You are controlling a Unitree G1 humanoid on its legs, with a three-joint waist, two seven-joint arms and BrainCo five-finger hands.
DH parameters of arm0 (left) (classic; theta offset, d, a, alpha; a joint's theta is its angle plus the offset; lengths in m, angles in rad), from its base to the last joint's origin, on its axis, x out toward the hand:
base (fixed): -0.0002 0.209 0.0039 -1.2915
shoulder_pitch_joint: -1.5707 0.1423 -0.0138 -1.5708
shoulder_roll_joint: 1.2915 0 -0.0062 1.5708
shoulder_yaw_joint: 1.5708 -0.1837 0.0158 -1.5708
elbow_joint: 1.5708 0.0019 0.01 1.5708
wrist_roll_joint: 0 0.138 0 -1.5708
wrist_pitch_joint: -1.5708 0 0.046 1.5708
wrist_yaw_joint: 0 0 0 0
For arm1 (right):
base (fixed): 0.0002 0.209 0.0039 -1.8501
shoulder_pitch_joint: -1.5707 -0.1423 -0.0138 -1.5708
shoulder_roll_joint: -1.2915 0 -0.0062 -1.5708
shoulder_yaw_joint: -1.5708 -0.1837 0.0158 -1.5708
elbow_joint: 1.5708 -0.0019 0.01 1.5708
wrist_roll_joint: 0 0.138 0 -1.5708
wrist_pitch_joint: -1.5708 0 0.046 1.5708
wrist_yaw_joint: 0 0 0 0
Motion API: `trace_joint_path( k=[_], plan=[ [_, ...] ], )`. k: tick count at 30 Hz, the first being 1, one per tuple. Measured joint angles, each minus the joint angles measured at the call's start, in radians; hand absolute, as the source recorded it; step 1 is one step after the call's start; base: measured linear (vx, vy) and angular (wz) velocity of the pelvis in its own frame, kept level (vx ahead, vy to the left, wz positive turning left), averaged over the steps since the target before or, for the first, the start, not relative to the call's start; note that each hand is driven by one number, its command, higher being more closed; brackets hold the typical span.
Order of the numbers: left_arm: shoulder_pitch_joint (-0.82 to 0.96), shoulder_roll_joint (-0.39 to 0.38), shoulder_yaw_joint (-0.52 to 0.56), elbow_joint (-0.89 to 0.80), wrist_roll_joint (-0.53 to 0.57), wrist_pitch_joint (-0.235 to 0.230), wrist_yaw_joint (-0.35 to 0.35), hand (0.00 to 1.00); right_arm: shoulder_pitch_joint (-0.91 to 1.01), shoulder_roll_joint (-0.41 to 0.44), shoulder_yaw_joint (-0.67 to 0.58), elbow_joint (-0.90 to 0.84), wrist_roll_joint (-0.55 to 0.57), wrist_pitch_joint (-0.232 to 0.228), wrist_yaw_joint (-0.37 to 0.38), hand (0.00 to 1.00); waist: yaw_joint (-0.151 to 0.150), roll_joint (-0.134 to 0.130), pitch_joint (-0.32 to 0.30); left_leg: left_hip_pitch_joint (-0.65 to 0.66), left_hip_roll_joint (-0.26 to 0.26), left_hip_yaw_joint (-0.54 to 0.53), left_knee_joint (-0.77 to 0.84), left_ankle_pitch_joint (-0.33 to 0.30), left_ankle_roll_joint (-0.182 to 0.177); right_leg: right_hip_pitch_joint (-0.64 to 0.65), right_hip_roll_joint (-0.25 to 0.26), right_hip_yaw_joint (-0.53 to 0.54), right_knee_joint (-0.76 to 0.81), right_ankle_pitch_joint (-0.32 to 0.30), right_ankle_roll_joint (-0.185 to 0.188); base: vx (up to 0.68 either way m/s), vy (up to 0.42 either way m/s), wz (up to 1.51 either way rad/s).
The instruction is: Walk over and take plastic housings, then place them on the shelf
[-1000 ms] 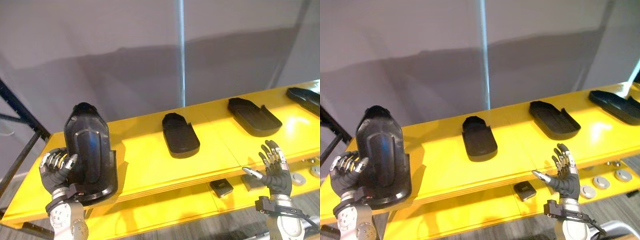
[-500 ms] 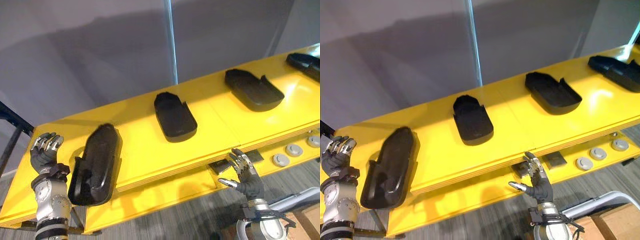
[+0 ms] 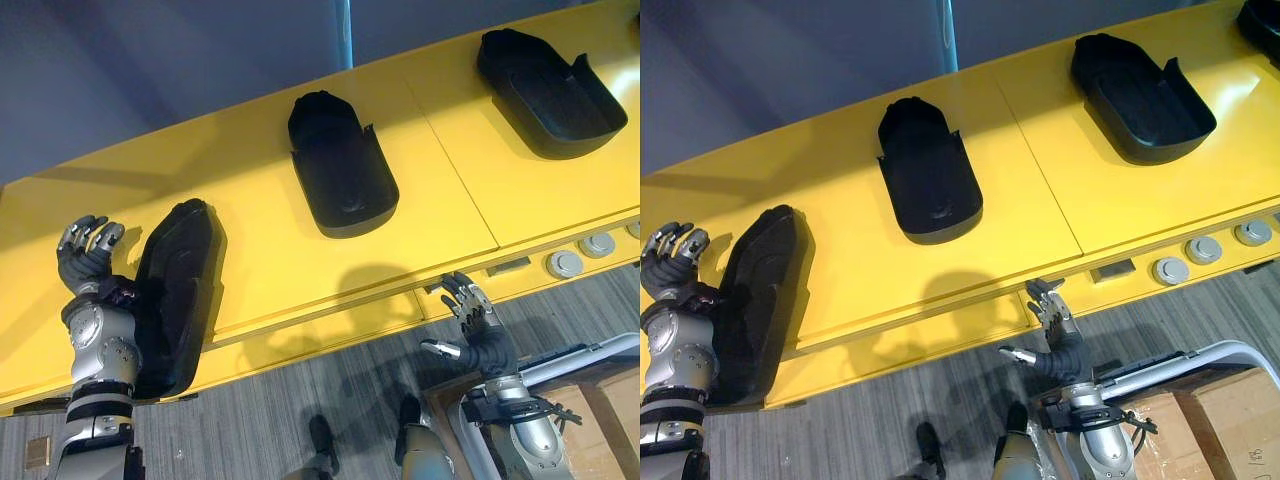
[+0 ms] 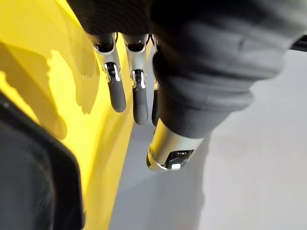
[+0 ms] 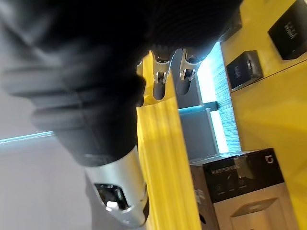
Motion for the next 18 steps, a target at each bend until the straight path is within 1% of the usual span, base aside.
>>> trace_joint_path(
  k=[1, 3, 4, 9, 10, 13, 15, 16, 17, 18],
  plan=[
    [-0.011, 0.003, -0.001, 0.000, 0.000, -0.002, 0.000, 1.00, -0.001, 0.000, 0.000, 0.000, 0.000, 0.000, -0.001, 0.00, 0.000, -0.001, 0.004, 0.000, 0.000, 0.000, 0.000, 0.000, 0.000, 0.000, 0.000, 0.000, -0.001, 0.000, 0.000, 0.00, 0.000, 0.00],
    [-0.043, 0.019, -0.001, -0.018, 0.001, -0.022, 0.004, 1.00, -0.001, 0.003, 0.001, 0.000, 0.000, 0.001, -0.005, 0.00, 0.000, -0.001, 0.011, 0.000, 0.002, 0.000, -0.001, 0.000, 0.001, 0.002, 0.003, -0.001, -0.006, 0.001, -0.002, 0.00, 0.000, 0.00],
    [-0.049, 0.024, 0.000, -0.030, 0.002, -0.024, 0.013, 0.00, -0.001, 0.004, 0.001, 0.000, 0.000, 0.001, -0.005, 0.00, 0.000, -0.001, 0.011, 0.000, 0.002, 0.000, -0.002, 0.001, 0.001, 0.003, 0.004, -0.002, -0.008, 0.002, -0.002, 0.00, 0.000, 0.00],
    [-0.115, 0.057, 0.020, -0.118, 0.001, -0.059, 0.084, 0.00, 0.013, 0.013, 0.041, 0.000, -0.005, 0.001, -0.017, 0.00, 0.000, -0.001, 0.011, 0.028, 0.007, -0.003, -0.014, 0.002, 0.003, 0.033, 0.012, -0.007, -0.022, 0.002, -0.003, 0.00, 0.000, 0.00],
    [-0.142, 0.073, 0.021, -0.143, 0.001, -0.078, 0.097, 0.00, 0.017, 0.019, 0.052, 0.000, -0.006, 0.001, -0.020, 0.00, 0.000, -0.001, 0.011, 0.032, 0.008, -0.005, -0.015, 0.002, 0.003, 0.041, 0.013, -0.009, -0.025, 0.002, -0.003, 0.00, 0.000, 0.00],
    [-0.162, 0.121, 0.031, -0.258, 0.008, -0.092, 0.123, 0.00, 0.027, 0.052, 0.059, 0.000, -0.007, 0.000, -0.025, 0.00, 0.002, -0.001, 0.010, 0.057, 0.010, -0.005, -0.023, 0.002, 0.003, 0.066, 0.018, -0.012, -0.034, 0.002, -0.003, 0.00, 0.000, 0.00],
    [-0.157, 0.126, 0.061, -0.349, 0.036, -0.090, 0.135, 0.00, 0.035, 0.052, 0.058, 0.000, -0.018, 0.000, -0.026, 0.00, 0.004, 0.000, 0.008, 0.076, 0.013, -0.007, -0.029, 0.002, 0.003, 0.091, 0.022, -0.021, -0.048, 0.002, -0.002, 0.00, 0.000, 0.00],
    [-0.133, 0.126, 0.078, -0.412, 0.054, -0.081, 0.136, 0.00, 0.043, 0.053, 0.059, -0.001, -0.025, 0.001, -0.026, 0.00, 0.010, 0.001, -0.003, 0.088, 0.015, -0.007, -0.037, 0.002, 0.003, 0.105, 0.025, -0.024, -0.056, 0.002, -0.002, 0.04, 0.026, 0.02],
    [-0.075, 0.126, 0.095, -0.480, 0.067, -0.070, 0.135, 0.00, 0.052, 0.056, 0.057, -0.001, -0.026, 0.003, -0.028, 0.00, 0.013, 0.005, -0.024, 0.098, 0.017, -0.009, -0.045, 0.002, 0.003, 0.117, 0.029, -0.029, -0.065, 0.002, -0.002, 0.06, 0.027, 0.00],
    [-0.040, 0.126, 0.105, -0.516, 0.074, -0.061, 0.135, 0.00, 0.059, 0.057, 0.056, -0.001, -0.026, 0.003, -0.028, 0.00, 0.014, 0.006, -0.031, 0.106, 0.018, -0.009, -0.049, 0.002, 0.003, 0.125, 0.030, -0.030, -0.069, 0.002, -0.002, 0.08, 0.028, 0.01]
  ],
)
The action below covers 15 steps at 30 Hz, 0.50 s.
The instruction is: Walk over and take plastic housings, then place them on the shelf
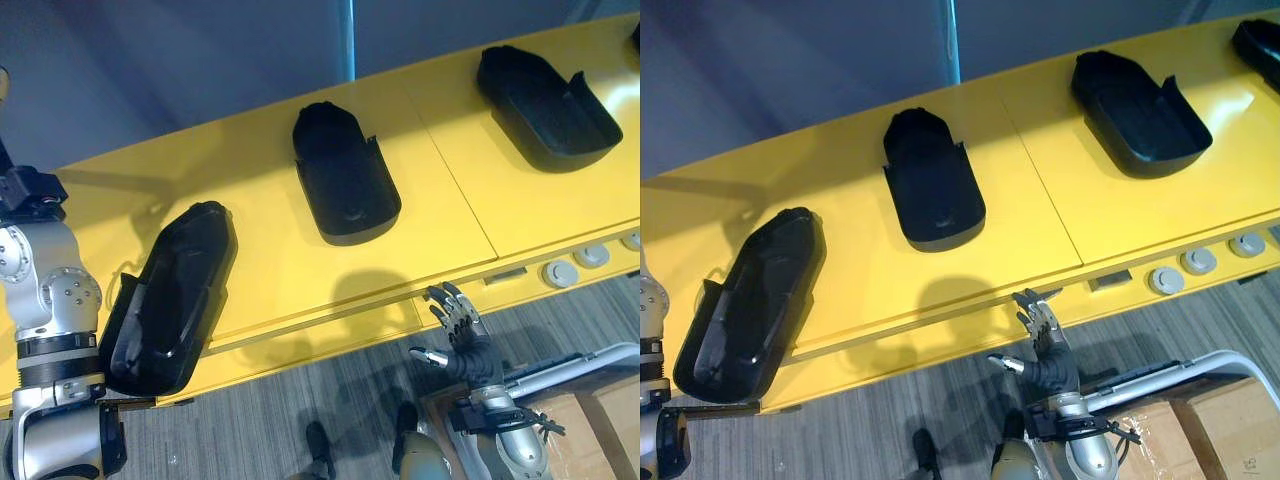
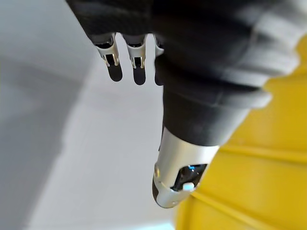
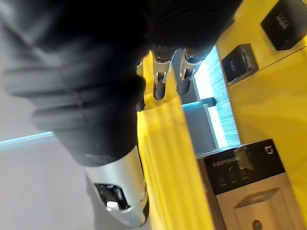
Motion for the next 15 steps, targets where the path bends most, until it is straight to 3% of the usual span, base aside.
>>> trace_joint_path(
  k=[2, 5, 6, 9, 12, 15],
  plan=[
    [0.114, -0.019, 0.029, -0.109, 0.010, 0.037, -0.008, 0.00, 0.025, 0.015, -0.003, 0.000, 0.000, 0.006, -0.002, 0.00, 0.005, 0.006, -0.032, 0.018, 0.002, -0.007, -0.008, 0.000, 0.000, 0.027, 0.004, -0.009, -0.020, 0.000, 0.000, 0.07, 0.017, 0.09],
    [0.317, -0.119, 0.055, -0.265, 0.021, 0.088, -0.058, 0.00, 0.062, 0.047, -0.024, -0.011, -0.001, 0.008, -0.007, 0.00, 0.013, 0.021, -0.098, 0.050, 0.005, -0.032, -0.023, 0.000, 0.000, 0.086, 0.005, -0.047, -0.057, 0.001, 0.001, 0.07, 0.010, 0.25],
    [0.422, -0.191, 0.056, -0.318, 0.049, 0.108, -0.093, 0.00, 0.062, 0.064, -0.028, -0.034, -0.001, 0.008, -0.006, 0.00, 0.031, 0.029, -0.128, 0.074, 0.007, -0.046, -0.035, 0.000, 0.000, 0.118, 0.009, -0.059, -0.073, 0.001, 0.002, 0.05, 0.008, 0.20],
    [0.644, -0.331, 0.043, -0.411, 0.122, 0.124, -0.170, 0.00, 0.059, 0.086, -0.029, -0.045, -0.023, 0.007, -0.003, 0.00, 0.060, 0.033, -0.182, 0.089, 0.010, -0.073, -0.039, -0.002, -0.005, 0.163, 0.012, -0.095, -0.105, 0.001, 0.003, 0.02, -0.002, 0.28],
    [0.802, -0.399, 0.024, -0.461, 0.194, 0.133, -0.252, 0.00, 0.062, 0.107, -0.040, -0.044, -0.023, 0.007, 0.000, 0.00, 0.091, 0.031, -0.205, 0.092, 0.013, -0.086, -0.039, -0.004, -0.009, 0.188, 0.015, -0.113, -0.123, 0.004, 0.007, -0.01, -0.013, 0.22],
    [0.931, -0.439, -0.001, -0.498, 0.290, 0.150, -0.369, 0.00, 0.060, 0.106, -0.040, -0.044, -0.021, 0.007, 0.000, 0.00, 0.102, 0.031, -0.222, 0.104, 0.013, -0.105, -0.044, -0.009, -0.016, 0.223, 0.017, -0.139, -0.149, 0.015, 0.012, -0.01, -0.008, 0.19]
  ],
)
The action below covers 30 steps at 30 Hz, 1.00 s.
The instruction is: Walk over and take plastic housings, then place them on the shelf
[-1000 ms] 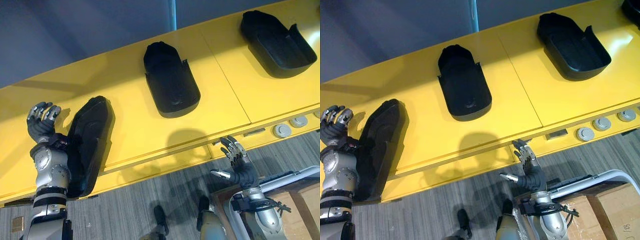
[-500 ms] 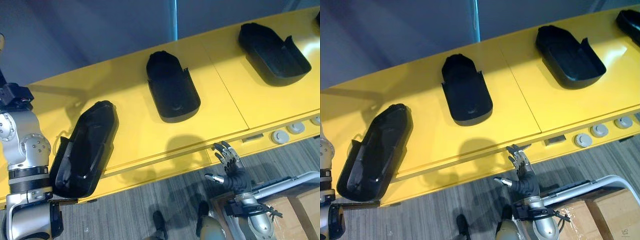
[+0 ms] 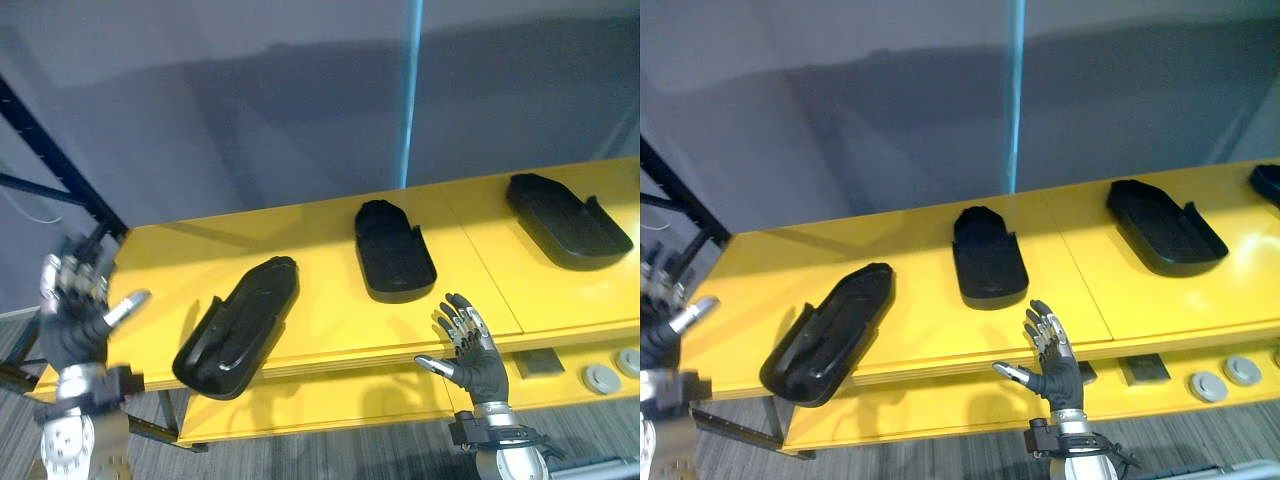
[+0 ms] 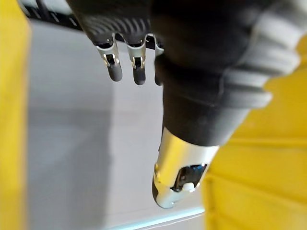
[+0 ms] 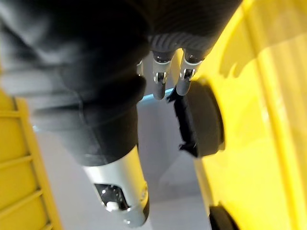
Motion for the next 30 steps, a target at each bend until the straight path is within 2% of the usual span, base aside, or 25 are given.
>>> trace_joint_path(
  k=[2, 5, 10, 12, 16, 20, 25, 30],
  plan=[
    [0.051, -0.008, -0.015, -0.001, 0.106, 0.002, -0.065, 0.00, -0.002, -0.002, -0.001, 0.000, 0.002, 0.000, 0.000, 0.00, 0.007, 0.002, -0.016, 0.000, 0.002, 0.000, -0.003, 0.000, 0.000, 0.014, 0.008, -0.005, -0.027, 0.017, 0.000, 0.00, 0.000, 0.00],
    [0.085, -0.007, -0.011, 0.000, 0.236, 0.002, -0.114, 0.00, -0.001, -0.009, -0.002, 0.001, 0.005, 0.000, -0.001, 0.00, 0.006, 0.001, -0.026, -0.002, 0.002, 0.000, -0.006, -0.001, 0.000, 0.026, 0.012, -0.014, -0.057, 0.035, 0.003, 0.00, 0.000, 0.00],
    [0.144, 0.027, -0.010, 0.007, 0.410, 0.003, -0.160, 0.00, -0.001, -0.020, 0.000, 0.003, 0.010, 0.000, -0.009, 0.00, 0.014, 0.001, -0.035, -0.006, 0.002, -0.001, -0.006, 0.003, 0.005, 0.027, 0.013, -0.019, -0.066, 0.037, 0.004, 0.00, 0.001, 0.01],
    [0.170, 0.055, -0.015, 0.036, 0.525, 0.004, -0.180, 0.00, -0.002, -0.045, 0.003, 0.008, 0.033, 0.002, -0.025, 0.00, 0.018, 0.002, -0.037, -0.016, 0.002, -0.006, -0.005, 0.003, 0.005, 0.026, 0.014, -0.025, -0.077, 0.041, 0.006, 0.02, 0.006, 0.08],
    [0.176, 0.112, -0.070, 0.090, 0.594, 0.026, -0.188, 0.00, -0.003, -0.067, 0.004, 0.018, 0.048, 0.015, -0.038, 0.00, 0.030, 0.002, -0.038, -0.019, 0.001, -0.007, -0.005, 0.001, 0.002, 0.026, 0.015, -0.027, -0.085, 0.043, 0.007, 0.00, 0.002, 0.01],
    [0.161, 0.174, -0.134, 0.132, 0.672, 0.042, -0.208, 0.00, -0.004, -0.103, 0.005, 0.027, 0.053, 0.022, -0.038, 0.00, 0.027, 0.002, -0.037, -0.033, -0.001, -0.006, -0.005, -0.006, -0.007, 0.018, 0.014, -0.028, -0.091, 0.048, 0.012, 0.00, 0.000, 0.00],
    [0.106, 0.258, -0.166, 0.156, 0.731, 0.041, -0.215, 0.00, -0.029, -0.139, 0.004, 0.041, 0.092, 0.033, -0.039, 0.00, 0.025, 0.003, -0.035, -0.056, -0.001, 0.001, 0.000, -0.007, -0.009, -0.007, 0.014, -0.024, -0.091, 0.051, 0.012, 0.00, 0.005, -0.02],
    [0.013, 0.307, -0.222, 0.199, 0.783, 0.031, -0.220, 0.00, -0.057, -0.143, 0.004, 0.041, 0.126, 0.037, -0.036, 0.00, 0.005, 0.007, -0.024, -0.063, -0.001, 0.011, 0.008, -0.007, -0.010, -0.014, 0.013, -0.016, -0.091, 0.051, 0.012, 0.01, 0.009, -0.04]
  ],
)
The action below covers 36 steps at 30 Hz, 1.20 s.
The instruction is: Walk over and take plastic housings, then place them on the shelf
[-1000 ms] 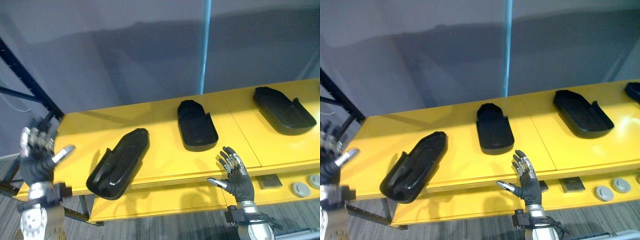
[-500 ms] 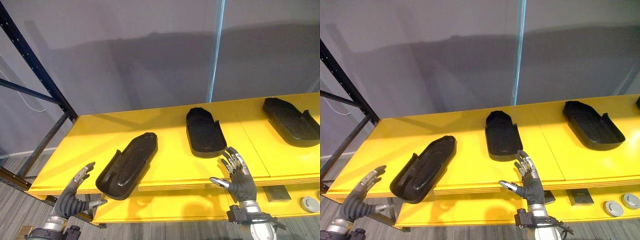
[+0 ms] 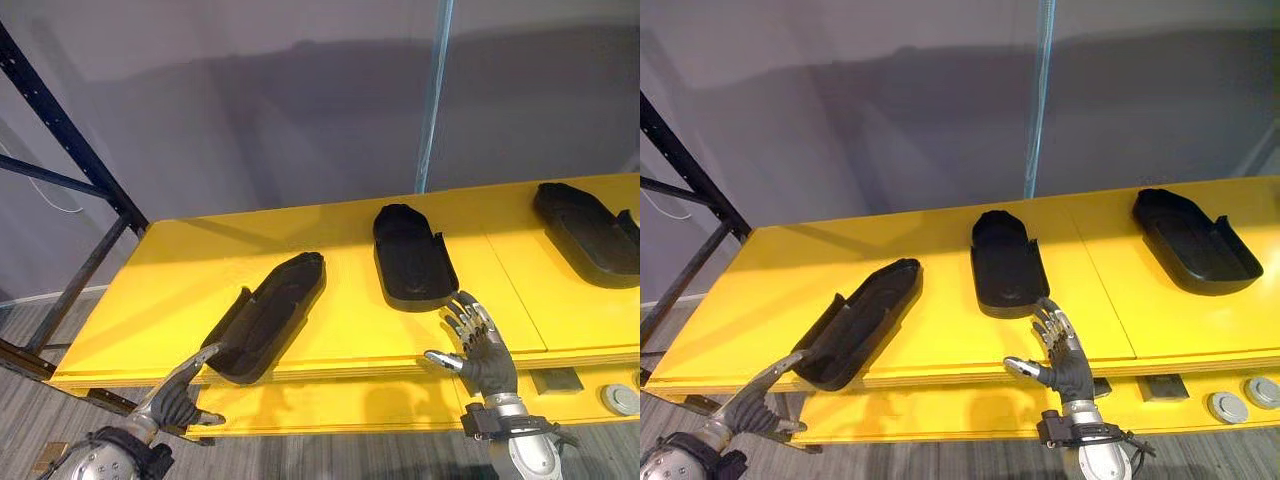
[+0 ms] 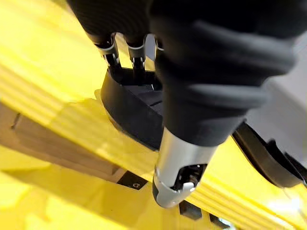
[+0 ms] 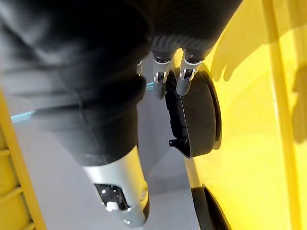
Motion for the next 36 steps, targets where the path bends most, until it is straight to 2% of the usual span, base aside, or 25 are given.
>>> trace_joint_path(
  k=[4, 5, 10, 14, 18, 24, 36],
  plan=[
    [-0.064, 0.011, -0.038, 0.039, 0.089, -0.023, 0.046, 0.00, -0.008, -0.002, -0.001, 0.000, 0.023, 0.000, 0.010, 0.00, -0.016, 0.008, 0.016, -0.001, 0.001, 0.023, 0.000, -0.001, -0.002, -0.011, 0.001, 0.018, 0.001, 0.000, 0.000, 0.00, 0.012, -0.12],
    [-0.085, 0.015, -0.055, 0.057, 0.119, -0.031, 0.073, 1.00, -0.008, -0.005, -0.002, 0.000, 0.036, 0.001, 0.019, 0.00, -0.020, 0.011, 0.019, -0.001, 0.002, 0.026, 0.000, -0.001, -0.002, -0.014, 0.002, 0.023, 0.001, 0.001, -0.001, 0.01, 0.012, -0.12],
    [-0.171, 0.026, -0.114, 0.093, 0.202, -0.051, 0.141, 1.00, -0.009, -0.009, -0.001, 0.004, 0.057, 0.005, 0.056, 0.00, -0.030, 0.012, 0.033, 0.002, 0.005, 0.048, 0.000, -0.001, -0.002, -0.020, 0.005, 0.037, 0.001, 0.001, -0.002, 0.01, 0.010, -0.09],
    [-0.184, 0.026, -0.144, 0.133, 0.278, -0.052, 0.142, 1.00, -0.008, -0.008, -0.001, 0.004, 0.080, 0.006, 0.068, 0.00, -0.054, 0.012, 0.036, 0.003, 0.006, 0.061, -0.001, -0.001, -0.002, -0.026, 0.008, 0.049, 0.001, 0.002, -0.002, 0.01, 0.011, -0.08],
    [-0.192, 0.026, -0.143, 0.142, 0.313, -0.034, 0.144, 1.00, -0.007, -0.007, -0.001, 0.005, 0.106, 0.020, 0.072, 0.00, -0.056, 0.013, 0.039, 0.009, 0.009, 0.073, -0.001, -0.001, -0.002, -0.028, 0.011, 0.053, 0.001, 0.002, -0.003, 0.01, 0.007, -0.05],
    [-0.195, 0.023, -0.143, 0.143, 0.317, 0.031, 0.118, 1.00, -0.001, 0.006, -0.003, 0.005, 0.116, 0.034, 0.081, 0.00, -0.063, 0.014, 0.041, 0.016, 0.009, 0.072, -0.001, -0.001, -0.002, -0.017, 0.011, 0.053, 0.000, 0.003, -0.004, 0.00, 0.000, 0.00],
    [-0.205, -0.036, -0.096, 0.161, 0.311, 0.219, 0.134, 1.00, 0.024, 0.037, -0.004, -0.005, 0.116, 0.045, 0.084, 0.00, -0.065, 0.014, 0.045, 0.018, 0.011, 0.072, -0.001, -0.002, -0.002, -0.013, 0.014, 0.052, 0.000, 0.004, -0.004, 0.00, 0.000, 0.00]
  ],
)
